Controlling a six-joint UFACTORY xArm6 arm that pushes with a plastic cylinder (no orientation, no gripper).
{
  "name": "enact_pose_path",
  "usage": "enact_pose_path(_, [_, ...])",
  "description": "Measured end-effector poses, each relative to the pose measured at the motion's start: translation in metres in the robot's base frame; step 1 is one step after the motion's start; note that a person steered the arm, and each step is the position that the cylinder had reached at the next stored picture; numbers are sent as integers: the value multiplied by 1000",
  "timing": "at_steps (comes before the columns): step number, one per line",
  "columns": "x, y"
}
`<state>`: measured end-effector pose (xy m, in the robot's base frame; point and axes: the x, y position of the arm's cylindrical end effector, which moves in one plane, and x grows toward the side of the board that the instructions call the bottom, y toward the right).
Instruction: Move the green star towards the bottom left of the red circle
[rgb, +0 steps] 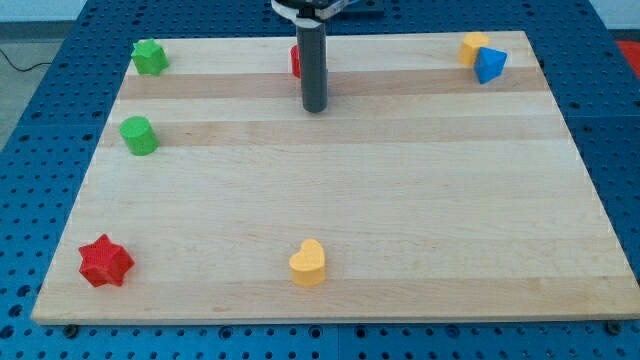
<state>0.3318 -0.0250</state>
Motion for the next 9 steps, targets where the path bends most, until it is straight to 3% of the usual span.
enact_pose_path(2, [-38, 0])
enact_pose_path(3, [-17, -12])
enact_pose_path(6, [-39, -244])
enact_pose_path(7, [-39, -280])
enact_pose_path(9, [-82, -279])
